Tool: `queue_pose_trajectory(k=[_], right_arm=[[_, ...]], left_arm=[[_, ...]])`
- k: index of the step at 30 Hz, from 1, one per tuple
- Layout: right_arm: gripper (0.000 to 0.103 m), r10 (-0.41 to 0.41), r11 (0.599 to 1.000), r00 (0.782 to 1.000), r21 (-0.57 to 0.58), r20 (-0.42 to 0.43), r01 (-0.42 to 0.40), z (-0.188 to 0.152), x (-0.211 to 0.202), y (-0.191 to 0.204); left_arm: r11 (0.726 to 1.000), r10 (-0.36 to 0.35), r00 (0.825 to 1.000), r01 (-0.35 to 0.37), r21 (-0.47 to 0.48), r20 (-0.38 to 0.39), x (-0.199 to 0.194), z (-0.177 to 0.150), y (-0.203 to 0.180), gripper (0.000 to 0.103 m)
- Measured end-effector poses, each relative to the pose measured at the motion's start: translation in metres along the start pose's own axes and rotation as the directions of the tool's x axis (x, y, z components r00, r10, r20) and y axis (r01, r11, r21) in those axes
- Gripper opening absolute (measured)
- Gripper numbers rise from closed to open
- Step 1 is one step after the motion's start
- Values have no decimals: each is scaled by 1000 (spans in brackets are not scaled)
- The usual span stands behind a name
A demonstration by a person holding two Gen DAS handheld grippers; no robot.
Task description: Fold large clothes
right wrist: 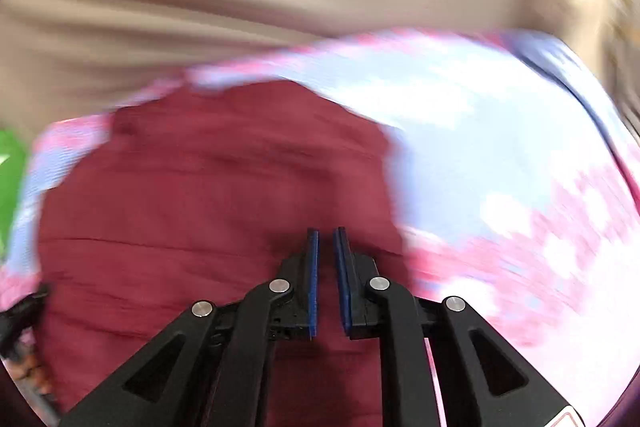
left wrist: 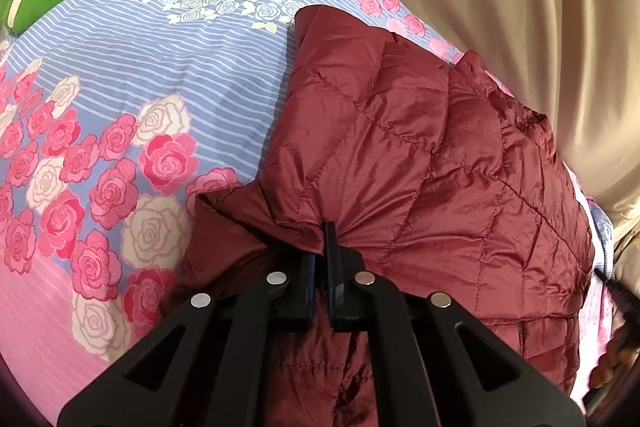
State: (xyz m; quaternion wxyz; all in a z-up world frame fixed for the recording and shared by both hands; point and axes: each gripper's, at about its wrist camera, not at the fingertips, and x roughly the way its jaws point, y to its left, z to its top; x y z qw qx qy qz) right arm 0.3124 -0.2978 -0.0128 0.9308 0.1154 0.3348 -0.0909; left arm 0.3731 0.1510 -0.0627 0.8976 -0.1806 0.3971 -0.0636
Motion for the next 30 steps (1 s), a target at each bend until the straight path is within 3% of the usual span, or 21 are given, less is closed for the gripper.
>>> queue_pose_trajectory(k=[3,7,9,11,13,15,16,17,19,22,23,24,26,30], right_arm=[[13,140,970,990,-200,-16,-141,6,3,102],[11,197,908,977,-362,-80,-213,-4,44,213],[8,208,904,971,-354,-120,-238,-1,69,234],[0,149,917,981,-353,-125,-185,2,92,238],[0,123,942,986,-298,-111,-152,16,101,223],[1,118,978,990,-163,-74,-129,36,96,194],[9,124,983,990,-127,-61,-131,41,89,181],[15,147,982,989,-110,-35,-150,43,75,165],[16,127,981,992,-149,5,-125,37,52,141],[41,57,988,998,-148,40,-51,12,20,79],[51,1,991,999,-133,52,6,1,12,52],[55,-40,991,997,-126,64,48,-9,1,30],[57,-71,993,996,-91,46,75,-28,-11,-3],[57,-9,1000,998,-18,-66,8,-44,3,-32]], left_arm=[[1000,2,1000,-2,4,0,1,0,0,4],[1000,-1,1000,1,3,0,2,0,0,4],[1000,-4,1000,4,1,0,2,0,1,4],[1000,-14,1000,14,-5,-1,2,1,2,4],[1000,-22,1000,22,-8,-1,2,1,4,4],[1000,-24,1000,24,-8,-2,3,2,4,4],[1000,-25,1000,25,-9,-1,2,1,4,4],[1000,-27,1000,27,-11,-1,3,2,5,4],[999,-30,1000,30,-13,0,3,2,5,4],[1000,-29,1000,29,-11,0,3,1,5,4],[1000,-26,1000,26,-8,0,3,1,4,4],[1000,-22,1000,22,-4,1,3,2,4,4],[1000,-12,1000,12,5,2,3,2,2,4],[1000,-1,1000,1,10,3,4,1,-1,4]])
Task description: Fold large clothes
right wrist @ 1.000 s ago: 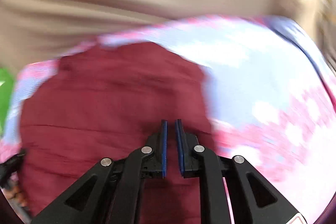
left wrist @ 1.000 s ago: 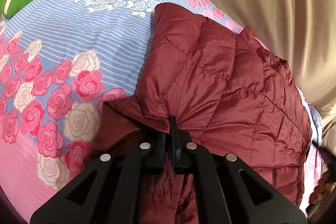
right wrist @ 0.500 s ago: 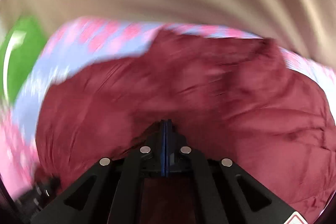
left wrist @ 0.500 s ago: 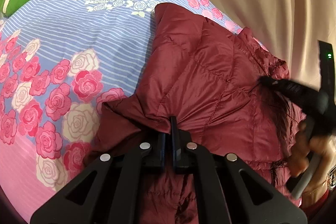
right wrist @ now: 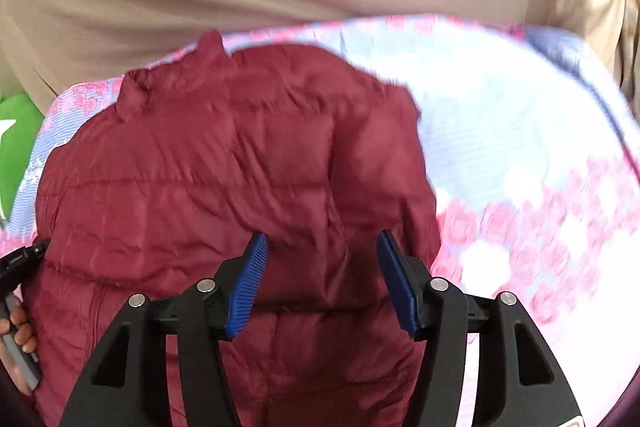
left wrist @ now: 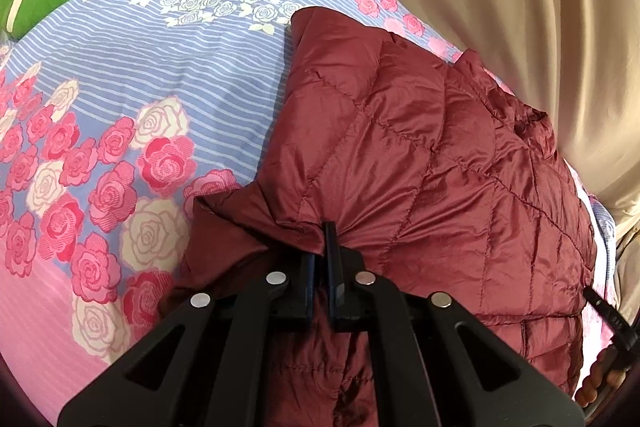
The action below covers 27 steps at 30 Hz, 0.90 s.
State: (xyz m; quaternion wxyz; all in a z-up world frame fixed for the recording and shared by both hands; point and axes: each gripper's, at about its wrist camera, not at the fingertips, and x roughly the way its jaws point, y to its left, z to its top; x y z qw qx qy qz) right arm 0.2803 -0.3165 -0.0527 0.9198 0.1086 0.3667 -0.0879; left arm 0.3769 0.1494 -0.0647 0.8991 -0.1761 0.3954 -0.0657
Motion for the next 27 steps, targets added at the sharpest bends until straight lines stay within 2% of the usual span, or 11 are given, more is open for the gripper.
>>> queue_pose_trajectory(k=[1,2,3,5,8,12,16,19,22,25,27], right_arm=[[54,5,1000,1000,3,-12,-5,-1,7,2],[36,27,1000,999,15,-24,-26,1,13,4],[1,52,998,998,27,-30,-51,2,16,7],[1,109,991,994,75,17,-110,10,4,7],[0,113,989,986,86,120,-124,18,-17,5],[0,14,998,999,55,-48,-11,8,41,4],[0,15,998,999,62,48,-18,9,16,11],[0,-29,998,998,55,-50,32,5,42,3],[0,-48,997,998,66,-48,51,3,30,0],[9,-32,997,999,68,0,32,-9,-10,-4],[30,-53,997,998,49,30,52,-28,-45,-14]], left_arm=[[1000,1,1000,-1,0,1,0,0,0,4],[1000,1,1000,-1,-2,2,0,0,0,4],[1000,1,1000,-1,-2,2,0,0,0,4],[1000,1,1000,-1,0,3,-1,-1,2,4],[1000,6,1000,-6,13,3,-1,-1,1,5],[999,26,1000,-26,39,2,1,-1,-4,6],[998,35,999,-35,45,2,3,0,-6,6],[997,51,999,-51,61,2,6,1,-11,6],[998,41,999,-41,53,2,5,1,-8,6],[1000,-15,1000,15,11,6,-2,0,3,12],[1000,-29,1000,29,8,10,-22,-7,14,25]])
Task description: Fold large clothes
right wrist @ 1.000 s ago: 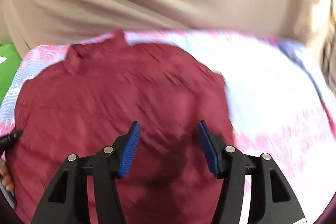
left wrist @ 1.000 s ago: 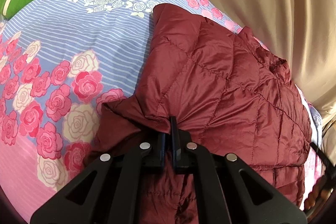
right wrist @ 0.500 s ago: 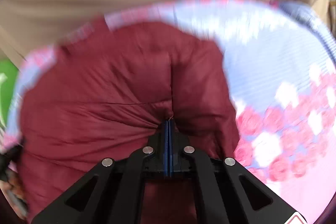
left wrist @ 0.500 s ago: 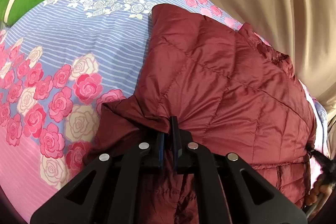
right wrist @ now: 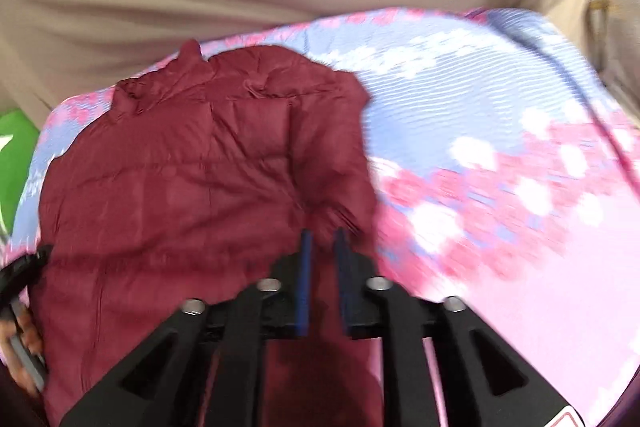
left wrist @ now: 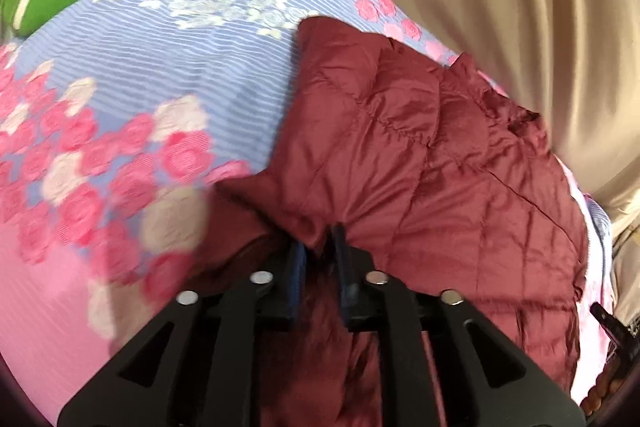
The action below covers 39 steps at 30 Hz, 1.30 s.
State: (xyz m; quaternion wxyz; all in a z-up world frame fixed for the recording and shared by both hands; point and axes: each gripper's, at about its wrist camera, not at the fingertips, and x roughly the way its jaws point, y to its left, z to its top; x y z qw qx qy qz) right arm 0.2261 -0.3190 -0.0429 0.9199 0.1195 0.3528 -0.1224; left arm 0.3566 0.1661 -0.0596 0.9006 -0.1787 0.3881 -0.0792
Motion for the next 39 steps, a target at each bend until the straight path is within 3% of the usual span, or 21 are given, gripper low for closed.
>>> queue_pose_trajectory(k=[1,2,6,10,14,17,20,23,25,27,28,29,30,34,37,39], right_arm=[[37,1,1000,1000,-9,8,-1,-11,-15,-7],[45,7,1000,1000,-19,10,-7,-26,-35,-19],[57,3,1000,1000,-20,-20,-4,-93,-97,-68],[62,99,993,991,67,-90,-93,-158,-137,-101],[67,195,972,970,160,-146,-172,-202,-158,-120],[67,330,925,933,245,-146,-289,-228,-163,-120],[68,416,885,898,293,-147,-362,-243,-155,-110],[69,433,873,894,299,-113,-385,-247,-155,-101],[61,449,860,889,315,-91,-402,-246,-155,-97],[35,455,852,887,331,-80,-407,-242,-153,-92],[27,451,853,889,331,-81,-403,-241,-153,-89],[11,455,854,887,322,-79,-409,-240,-155,-85],[5,456,854,887,312,-68,-416,-240,-159,-82],[3,389,895,921,225,28,-385,-236,-193,-75],[2,369,904,919,177,139,-390,-233,-235,-76],[2,367,903,906,155,210,-401,-233,-259,-79]], left_arm=[[1000,-7,1000,7,1,-1,-7,-3,3,37],[1000,-18,1000,18,6,-1,-24,-9,9,41],[999,29,1000,-29,34,-8,-87,-39,40,56],[1000,-3,994,2,-4,-111,-137,-81,79,58],[994,-83,974,67,-82,-209,-176,-131,111,60],[982,-152,966,123,-145,-209,-195,-153,119,62],[964,-231,947,191,-187,-223,-203,-170,120,62],[963,-241,945,204,-175,-222,-207,-179,118,50],[961,-256,939,221,-164,-232,-208,-184,112,22],[965,-250,941,222,-139,-228,-212,-187,107,13],[967,-244,946,222,-124,-213,-218,-187,104,9],[968,-244,951,228,-99,-191,-226,-187,99,8],[969,-244,954,233,-80,-172,-234,-188,95,6],[968,-251,964,251,-8,-93,-265,-186,78,3],[959,-283,959,284,24,-16,-301,-186,70,3],[948,-318,948,317,27,29,-322,-185,68,2]])
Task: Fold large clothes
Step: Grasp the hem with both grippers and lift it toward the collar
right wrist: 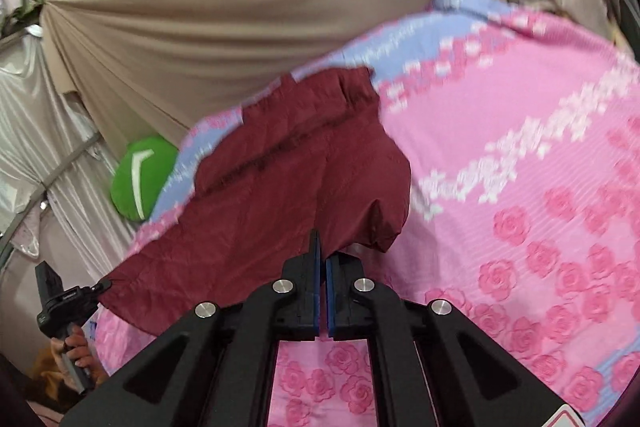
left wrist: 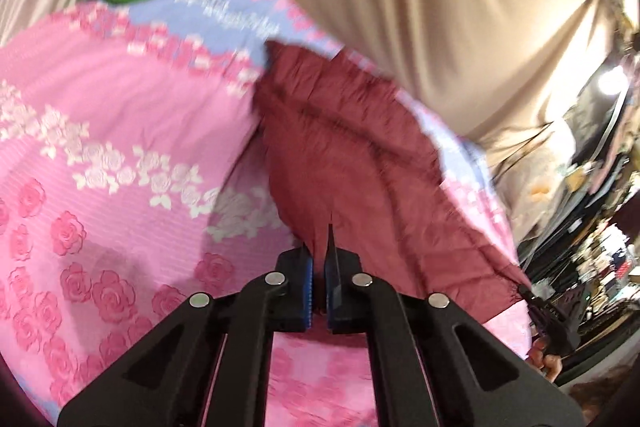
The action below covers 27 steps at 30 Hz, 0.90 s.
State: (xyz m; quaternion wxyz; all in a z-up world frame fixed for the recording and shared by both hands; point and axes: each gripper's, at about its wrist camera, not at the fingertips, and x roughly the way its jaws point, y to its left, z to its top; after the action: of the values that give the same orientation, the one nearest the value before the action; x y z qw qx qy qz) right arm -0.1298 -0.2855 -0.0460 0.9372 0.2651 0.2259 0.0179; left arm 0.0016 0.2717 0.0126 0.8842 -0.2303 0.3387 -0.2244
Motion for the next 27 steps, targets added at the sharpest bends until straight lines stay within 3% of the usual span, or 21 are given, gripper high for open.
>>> queue_pose_trajectory(k=[3,4,6,8,11,13,15,18,22,24,27], right_arm=[[2,38,999,990,-37,139,-33,7,-46,13],[2,64,997,977,-57,201,-54,10,-66,20],[2,111,992,948,-97,299,-86,14,-96,29],[2,150,985,911,-138,384,-104,15,-125,37],[2,197,975,860,-183,470,-123,19,-155,46],[2,217,970,840,-204,497,-130,23,-163,51],[2,227,967,833,-218,504,-131,33,-157,54],[2,198,971,855,-215,479,-104,52,-128,54],[2,107,988,922,-143,373,-57,89,-46,33],[2,44,995,954,-94,296,-16,106,10,18],[2,-62,997,978,-43,197,71,122,84,-2]], left_arm=[[998,-54,993,52,27,109,-43,1,-21,2],[997,-70,987,65,39,146,-56,1,-27,2],[993,-109,965,95,69,238,-89,1,-42,2],[988,-144,931,117,99,335,-123,0,-54,2],[984,-168,894,125,129,415,-151,2,-65,2],[983,-161,887,104,151,433,-156,7,-73,3],[985,-121,895,55,163,430,-145,17,-78,3],[988,-51,928,-7,154,370,-103,41,-75,3],[982,81,968,-118,145,239,-10,80,-65,3],[969,172,971,-197,147,167,52,97,-57,3],[936,298,951,-307,170,76,132,111,-42,3]])
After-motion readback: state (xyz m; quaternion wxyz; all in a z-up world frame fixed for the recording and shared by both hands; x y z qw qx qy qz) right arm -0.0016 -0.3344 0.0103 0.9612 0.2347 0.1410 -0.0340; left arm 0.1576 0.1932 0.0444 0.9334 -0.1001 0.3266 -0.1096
